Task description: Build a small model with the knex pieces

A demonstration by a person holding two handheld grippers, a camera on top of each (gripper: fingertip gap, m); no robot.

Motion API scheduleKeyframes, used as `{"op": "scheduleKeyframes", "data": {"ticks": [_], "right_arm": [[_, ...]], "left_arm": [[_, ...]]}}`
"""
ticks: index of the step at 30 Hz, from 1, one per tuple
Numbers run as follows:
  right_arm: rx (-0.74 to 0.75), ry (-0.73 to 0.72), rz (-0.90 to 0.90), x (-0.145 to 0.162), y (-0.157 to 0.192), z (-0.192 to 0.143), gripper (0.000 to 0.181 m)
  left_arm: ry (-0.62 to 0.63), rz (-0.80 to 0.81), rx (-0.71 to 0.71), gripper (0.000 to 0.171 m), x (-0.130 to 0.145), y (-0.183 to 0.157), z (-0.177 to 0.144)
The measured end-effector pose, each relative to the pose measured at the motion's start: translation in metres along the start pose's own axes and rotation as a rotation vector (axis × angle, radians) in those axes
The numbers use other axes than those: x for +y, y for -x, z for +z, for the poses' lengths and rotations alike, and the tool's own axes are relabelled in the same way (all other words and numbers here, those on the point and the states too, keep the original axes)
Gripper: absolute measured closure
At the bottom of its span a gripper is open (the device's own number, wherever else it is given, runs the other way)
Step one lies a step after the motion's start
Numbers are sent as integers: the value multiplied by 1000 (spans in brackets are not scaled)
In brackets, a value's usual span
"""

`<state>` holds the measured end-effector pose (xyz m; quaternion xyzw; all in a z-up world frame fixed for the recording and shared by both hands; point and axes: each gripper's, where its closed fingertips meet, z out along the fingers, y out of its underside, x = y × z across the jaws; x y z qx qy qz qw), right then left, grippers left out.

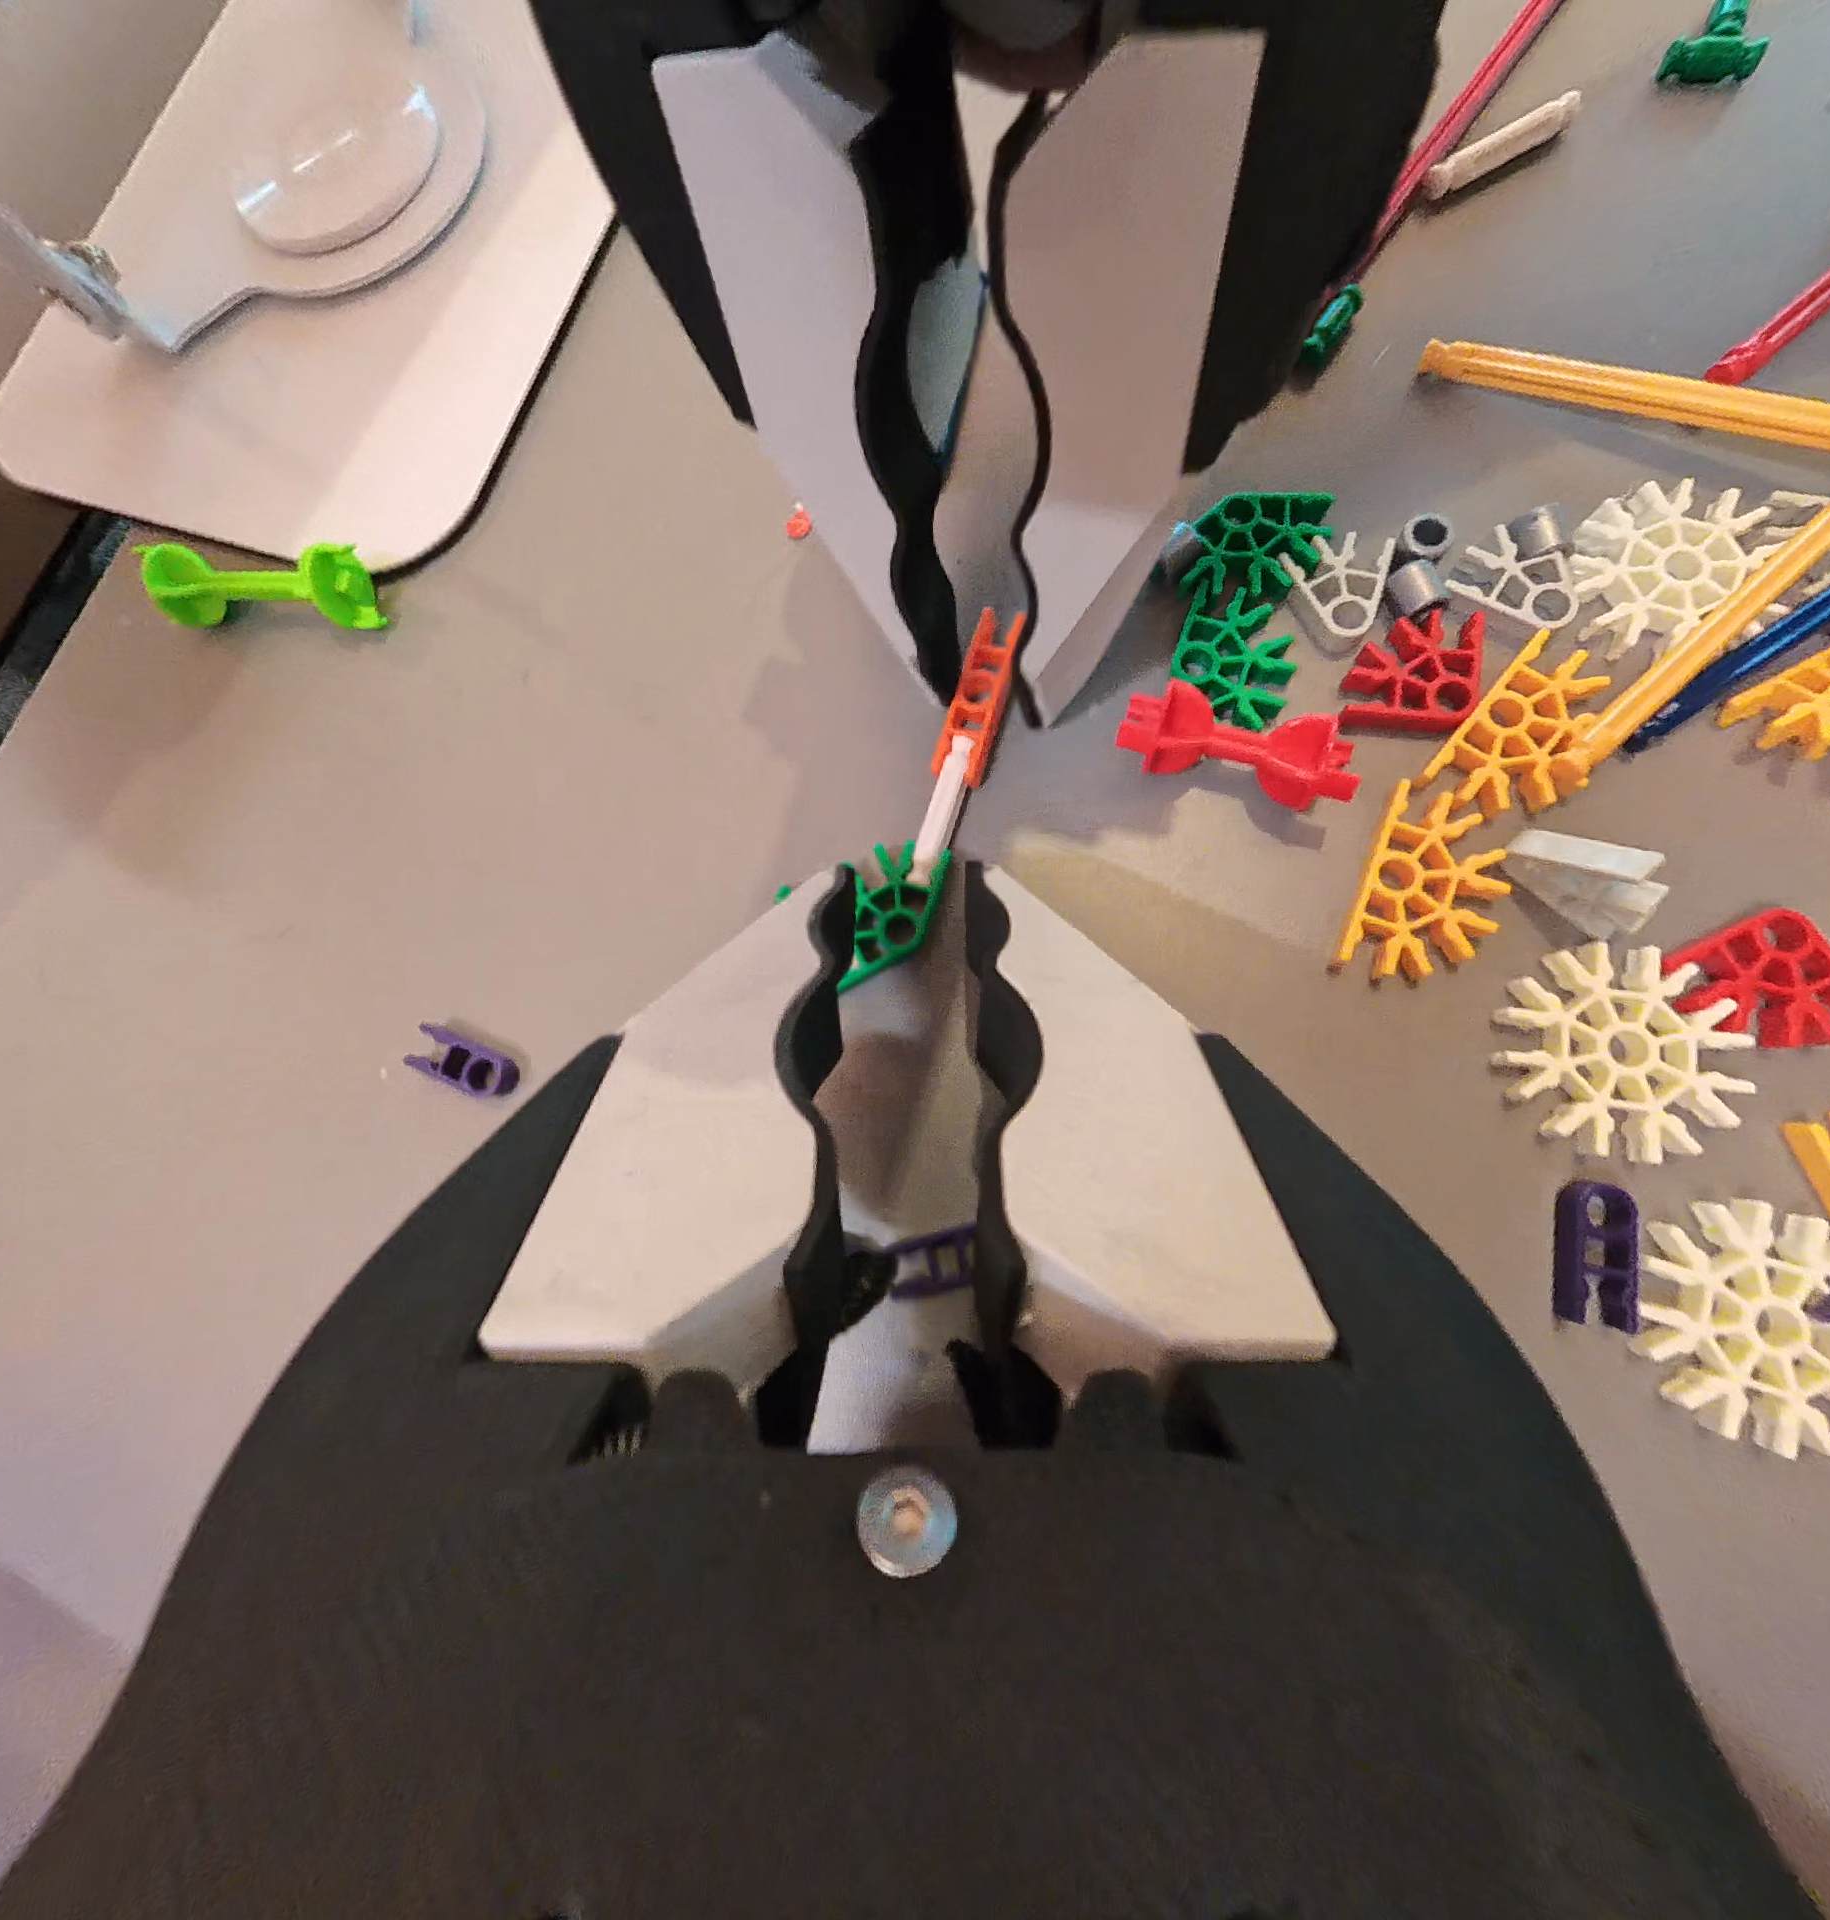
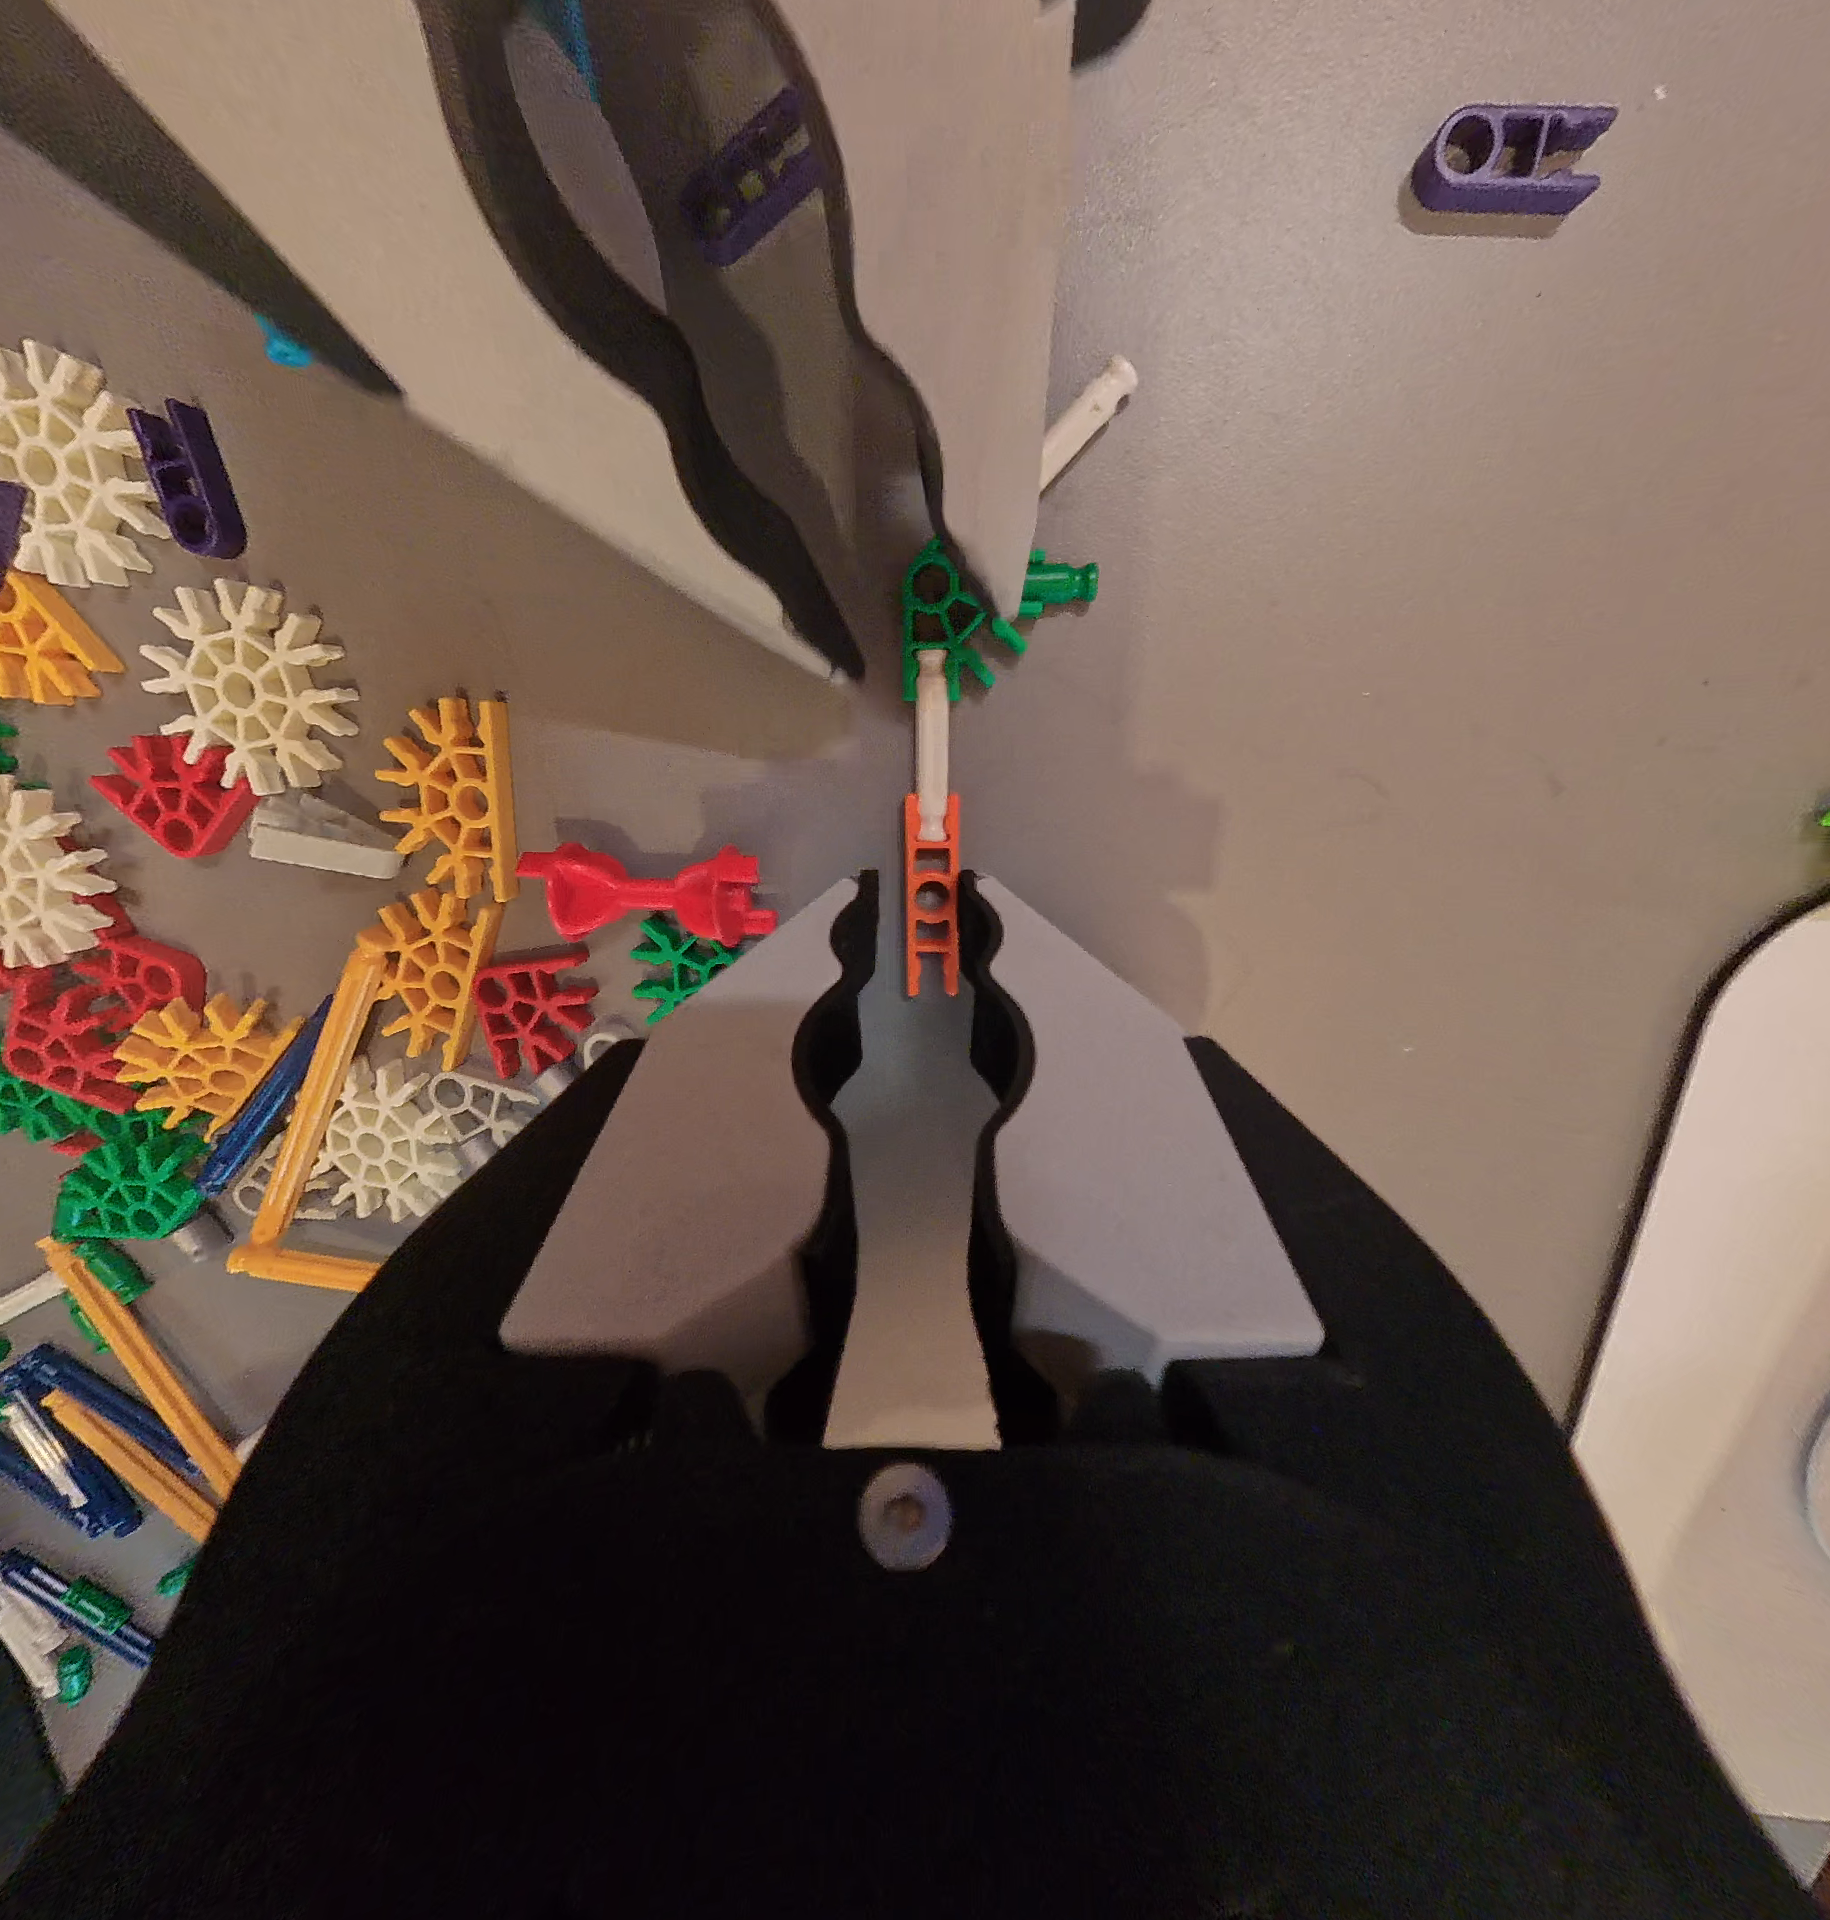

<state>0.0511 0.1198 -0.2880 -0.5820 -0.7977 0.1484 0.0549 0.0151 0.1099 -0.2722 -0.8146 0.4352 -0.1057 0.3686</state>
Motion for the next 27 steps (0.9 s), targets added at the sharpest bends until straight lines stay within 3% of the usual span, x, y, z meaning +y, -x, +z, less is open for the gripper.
{"op": "scheduleKeyframes", "data": {"ticks": [5, 15, 27], "right_arm": [[32, -22, 46, 7, -2, -14, 154], [96, -214, 162, 21, 12, -71, 156], [192, -276, 255, 56, 19, -88, 154]], "left_arm": [[9, 1, -33, 152, 4, -4, -8], [7, -8, -89, 149, 0, -4, -20], [27, -73, -143, 144, 7, -12, -35]]}}
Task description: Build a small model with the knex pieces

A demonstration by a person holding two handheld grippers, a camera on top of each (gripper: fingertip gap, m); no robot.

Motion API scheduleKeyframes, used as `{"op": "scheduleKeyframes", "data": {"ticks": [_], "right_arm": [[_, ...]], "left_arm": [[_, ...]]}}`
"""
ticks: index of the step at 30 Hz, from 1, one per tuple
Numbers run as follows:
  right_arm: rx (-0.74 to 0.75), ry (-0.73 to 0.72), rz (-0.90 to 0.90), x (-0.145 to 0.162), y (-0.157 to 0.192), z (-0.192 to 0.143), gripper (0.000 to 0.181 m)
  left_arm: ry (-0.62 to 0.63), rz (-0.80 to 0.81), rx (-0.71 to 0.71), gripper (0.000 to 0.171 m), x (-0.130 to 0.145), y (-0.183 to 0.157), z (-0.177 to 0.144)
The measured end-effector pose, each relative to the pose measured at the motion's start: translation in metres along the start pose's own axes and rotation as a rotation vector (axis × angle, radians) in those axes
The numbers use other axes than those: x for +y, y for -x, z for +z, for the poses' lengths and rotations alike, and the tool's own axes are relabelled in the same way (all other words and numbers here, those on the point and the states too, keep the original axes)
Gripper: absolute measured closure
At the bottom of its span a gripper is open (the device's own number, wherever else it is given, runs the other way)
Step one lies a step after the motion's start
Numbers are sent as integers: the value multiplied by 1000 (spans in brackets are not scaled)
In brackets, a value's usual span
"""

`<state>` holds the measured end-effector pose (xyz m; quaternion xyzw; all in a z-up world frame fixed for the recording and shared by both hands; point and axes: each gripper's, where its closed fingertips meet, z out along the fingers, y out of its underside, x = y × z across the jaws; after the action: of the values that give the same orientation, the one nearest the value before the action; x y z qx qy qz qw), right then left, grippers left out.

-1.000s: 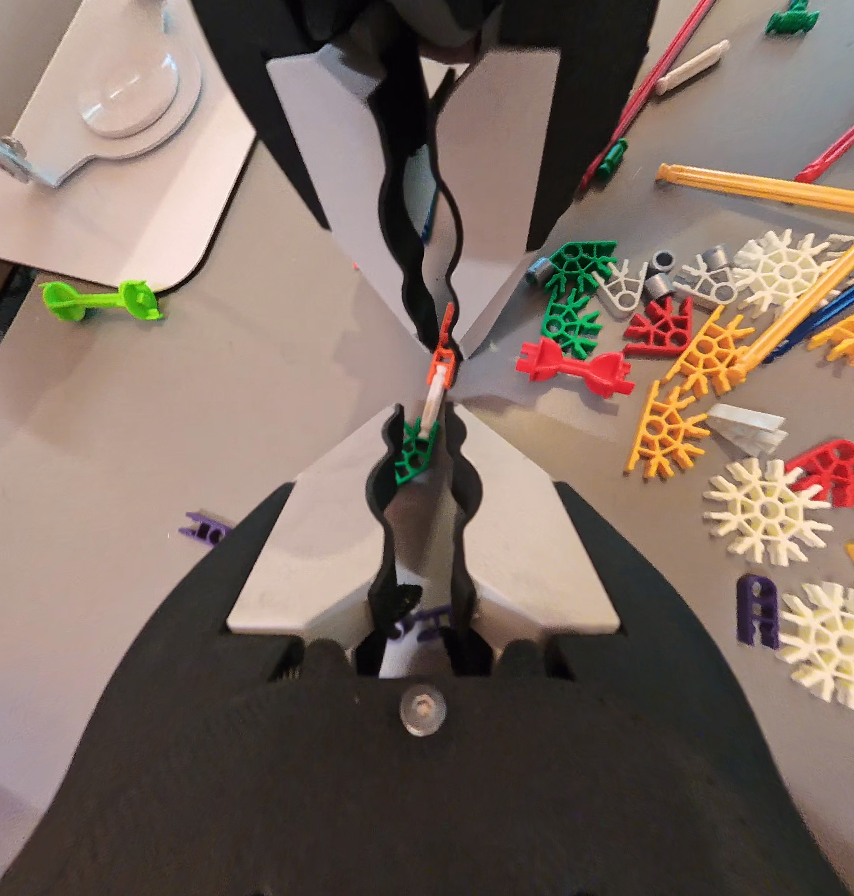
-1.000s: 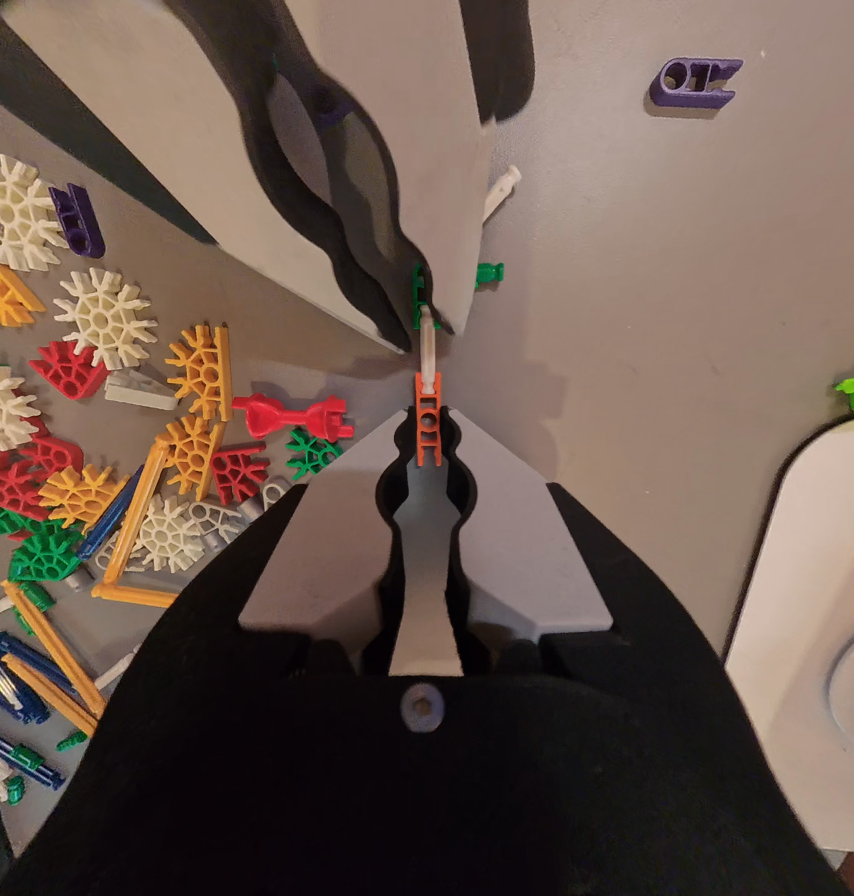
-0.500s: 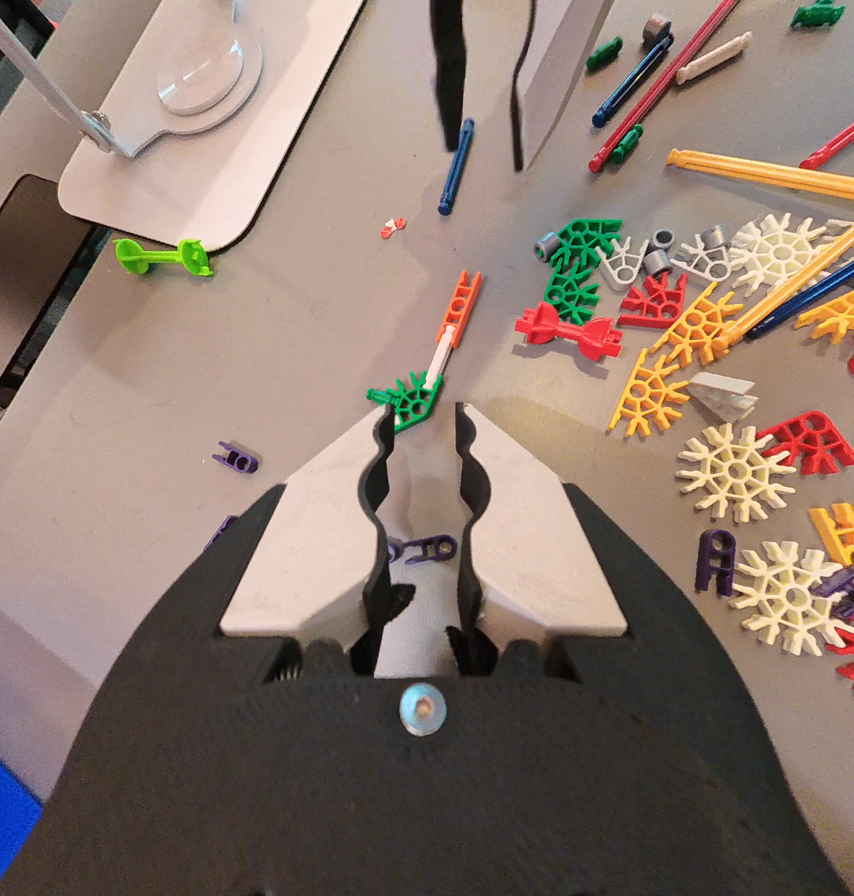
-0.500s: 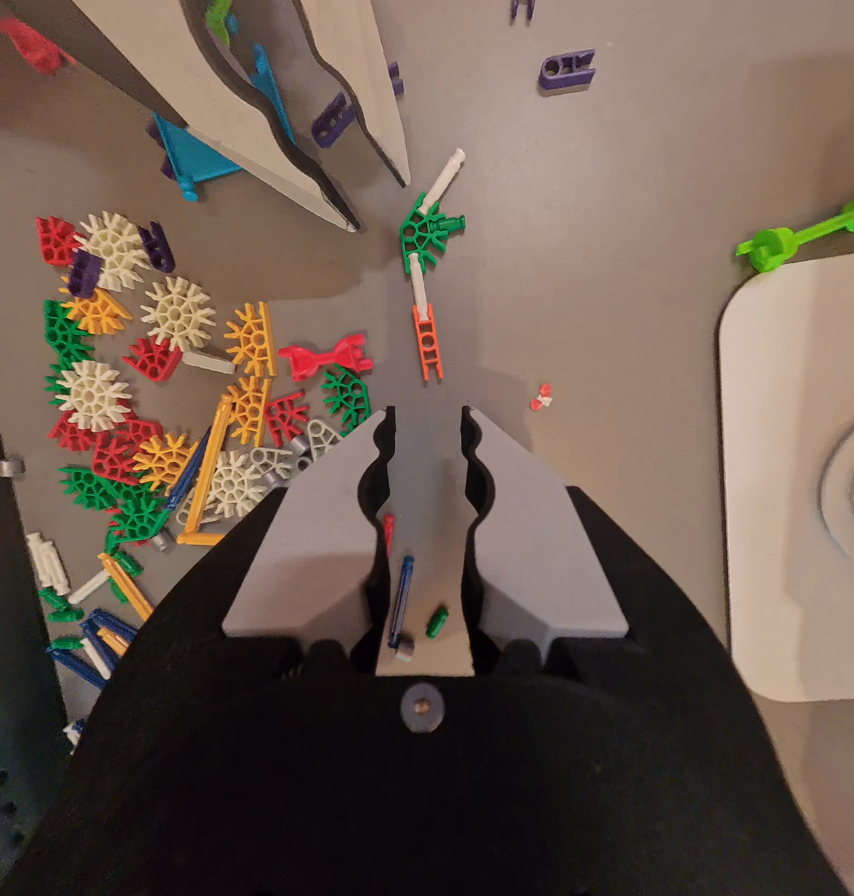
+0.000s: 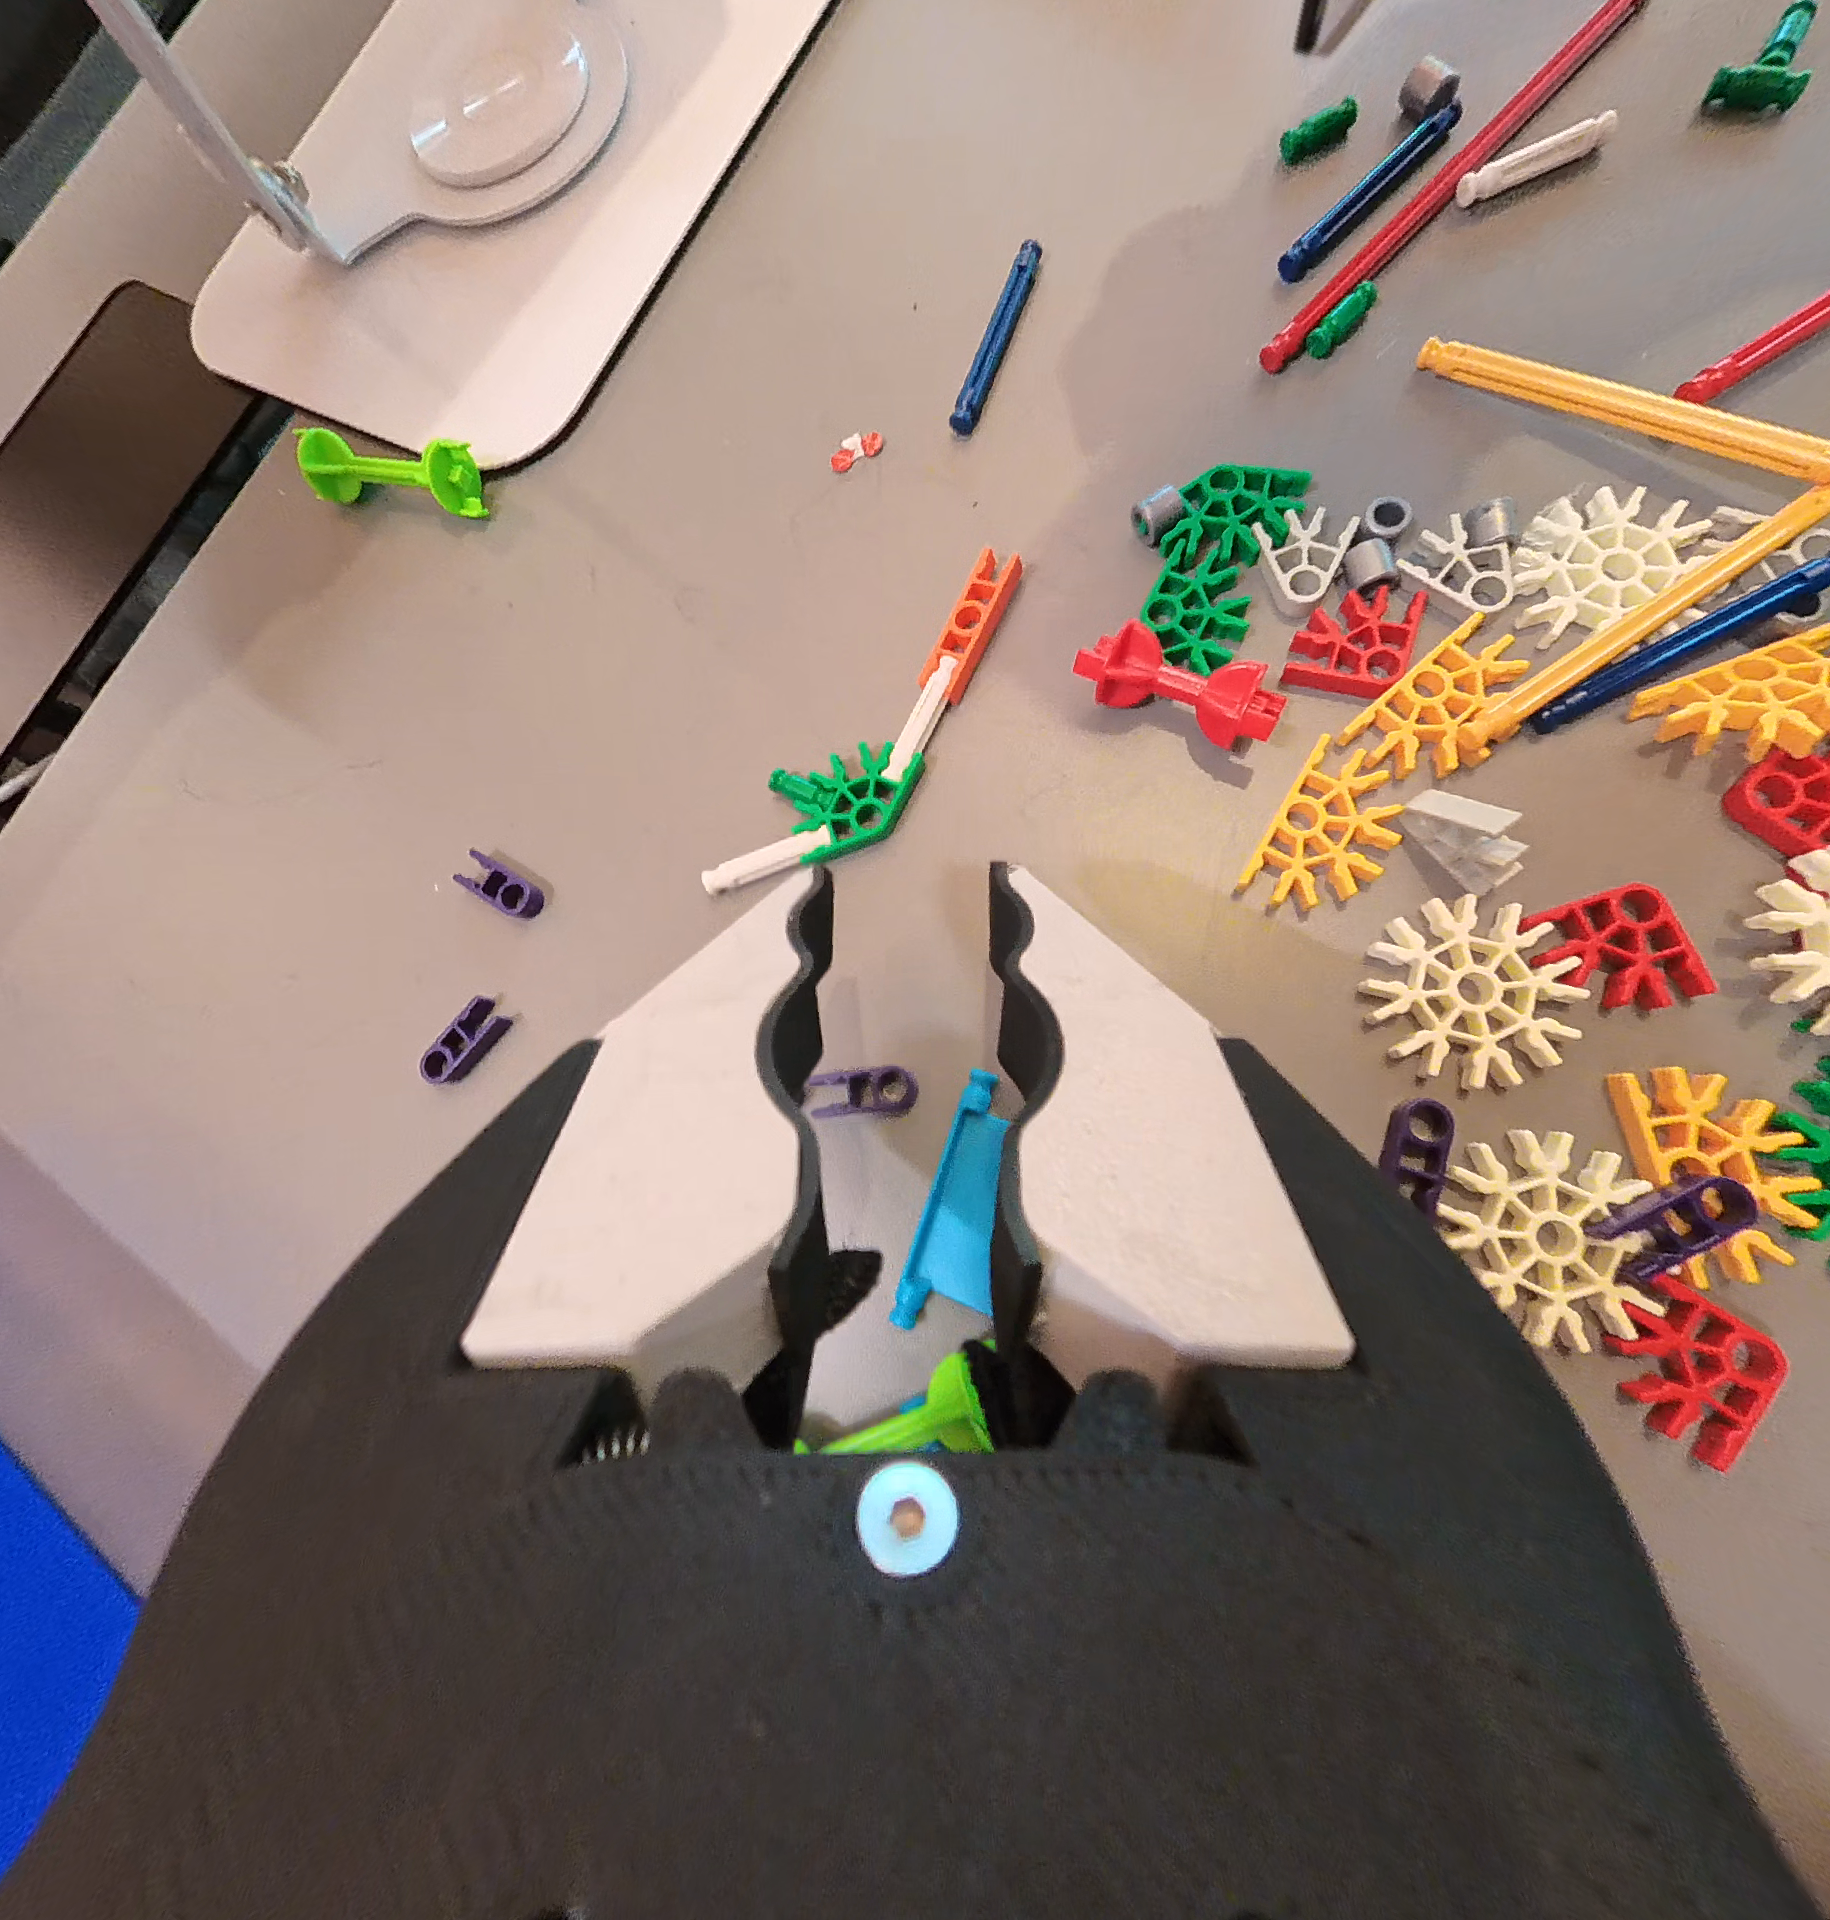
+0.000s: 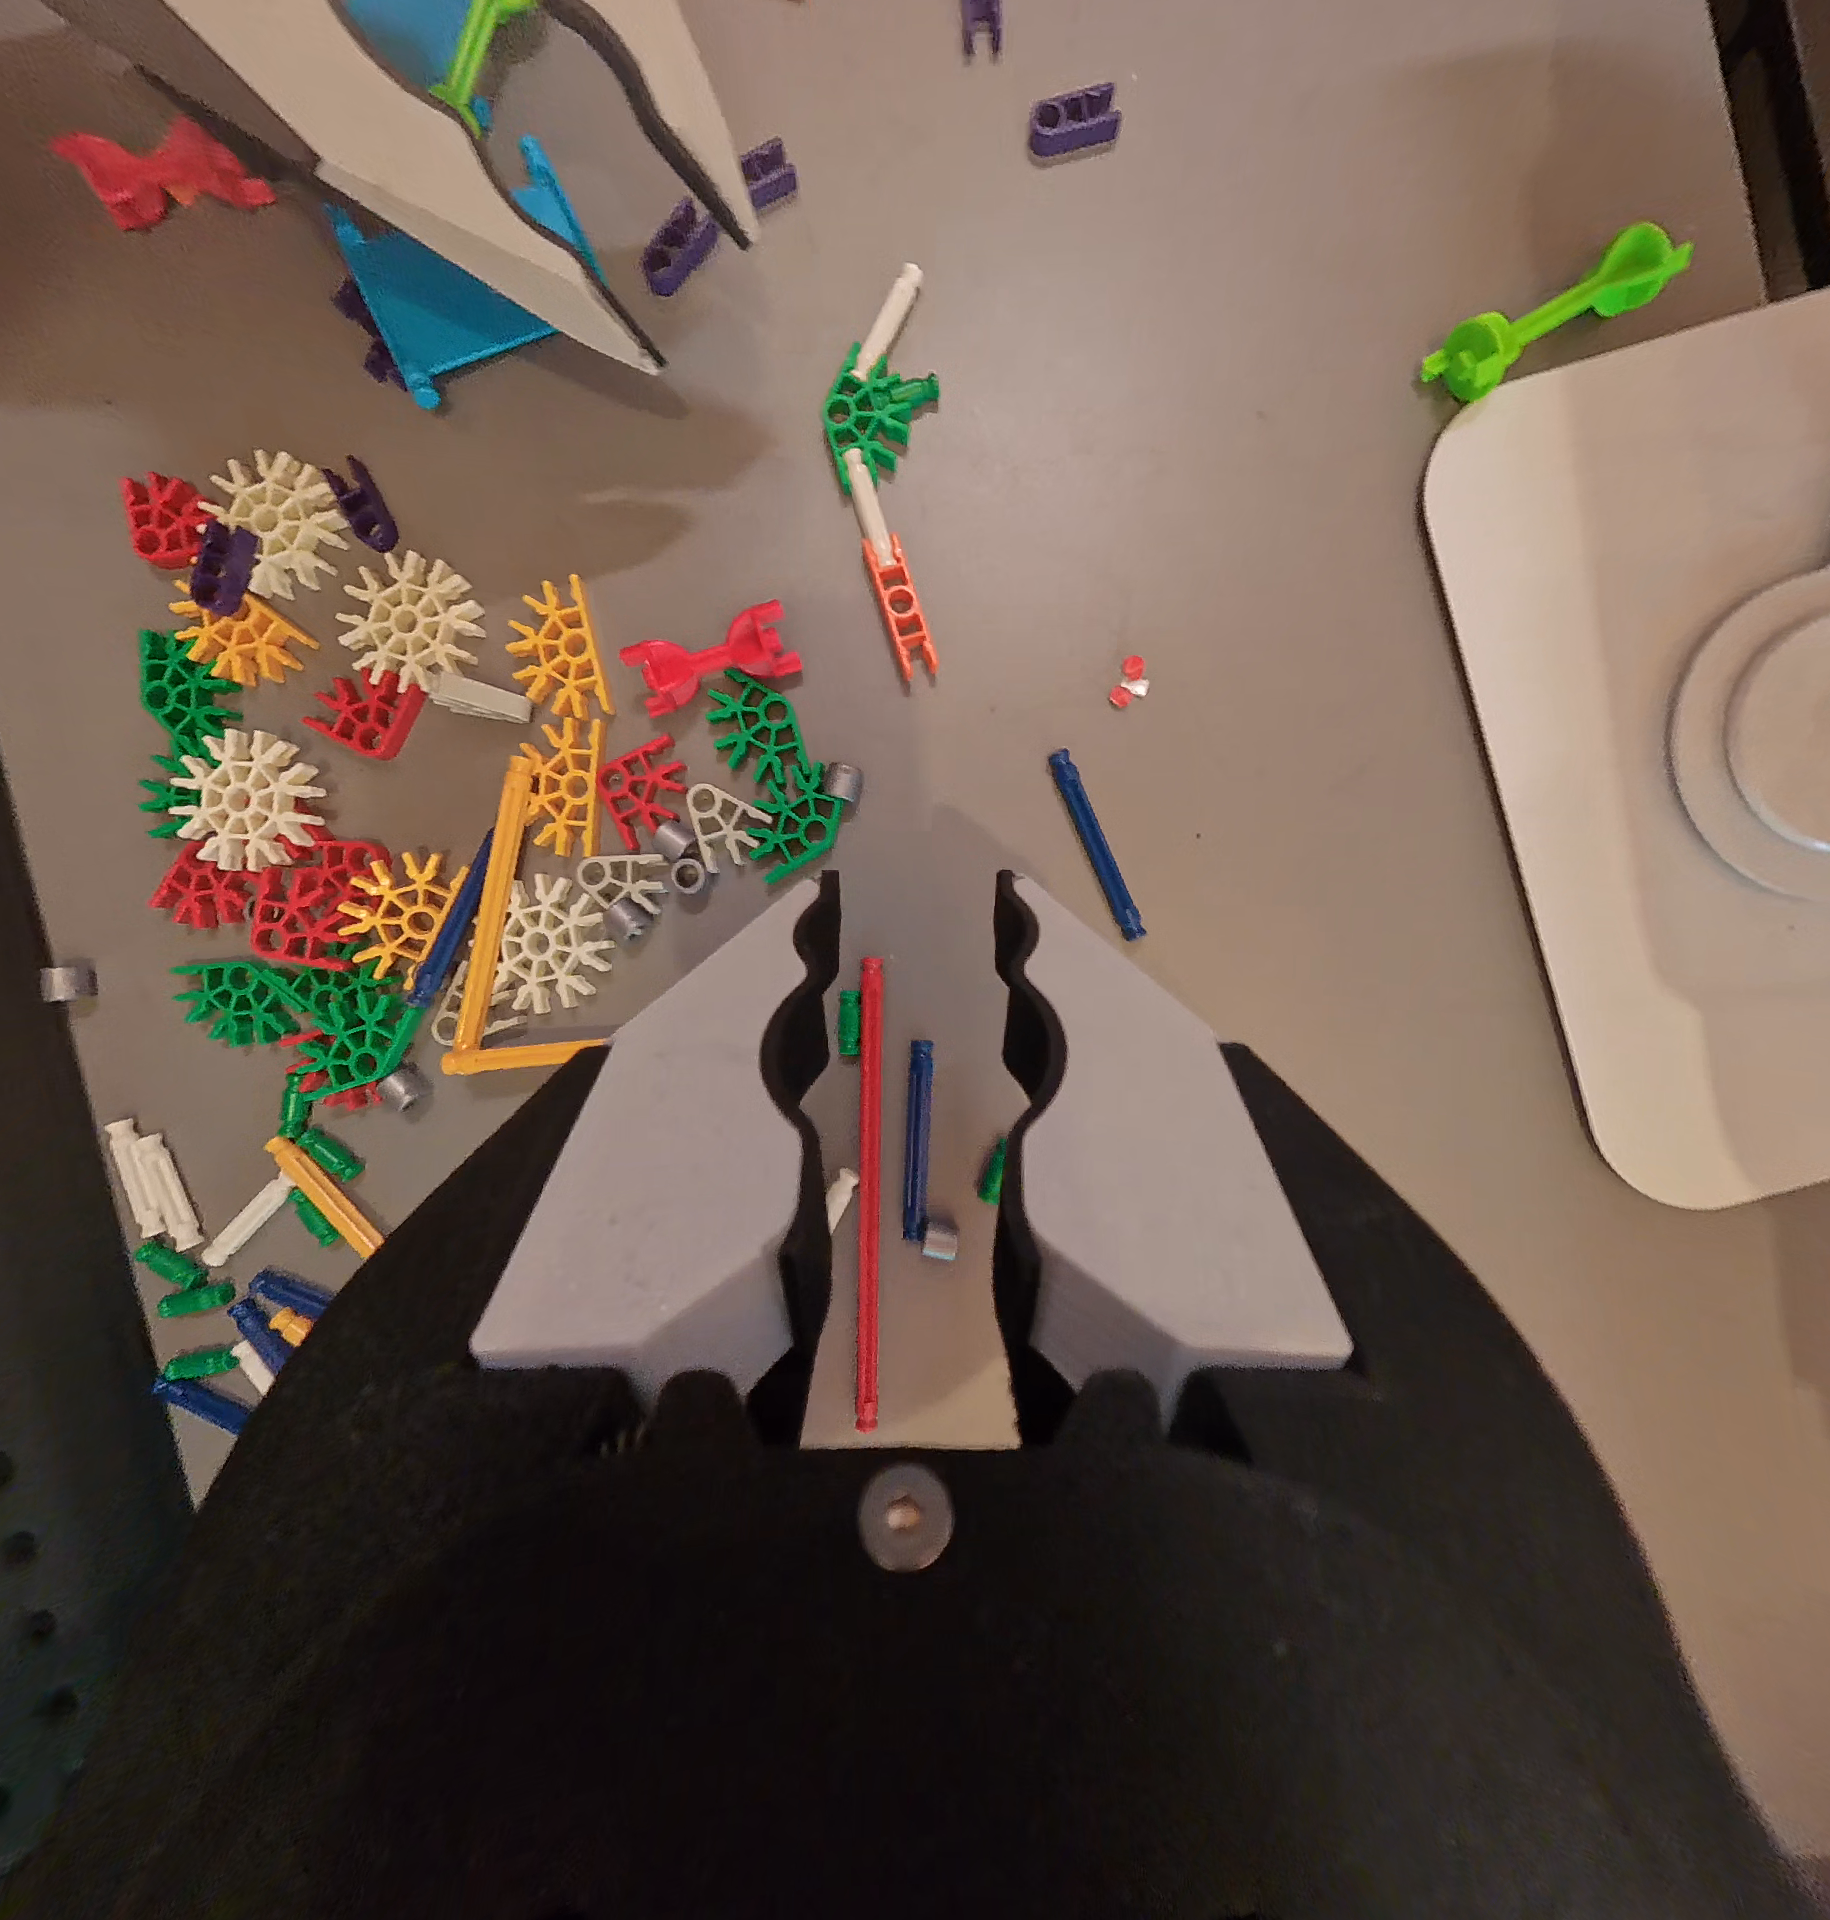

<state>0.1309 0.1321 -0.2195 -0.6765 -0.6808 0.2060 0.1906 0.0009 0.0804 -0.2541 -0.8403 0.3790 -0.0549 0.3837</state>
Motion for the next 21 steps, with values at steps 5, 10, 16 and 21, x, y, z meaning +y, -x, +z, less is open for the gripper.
{"op": "scheduleKeyframes", "data": {"ticks": [5, 10, 16, 21], "right_arm": [[59, -28, 30, 2, -15, -5, 151], [115, -24, 43, 3, -37, -3, 148], [137, -3, 57, 2, -61, 9, 143], [105, -3, 81, 1, -73, 23, 146]], "left_arm": [[5, -36, -21, 143, 7, -2, -10], [10, -69, -38, 143, 16, -4, -18], [15, -89, -59, 143, 23, -5, -26], [21, -85, -74, 143, 26, -5, -32]]}}
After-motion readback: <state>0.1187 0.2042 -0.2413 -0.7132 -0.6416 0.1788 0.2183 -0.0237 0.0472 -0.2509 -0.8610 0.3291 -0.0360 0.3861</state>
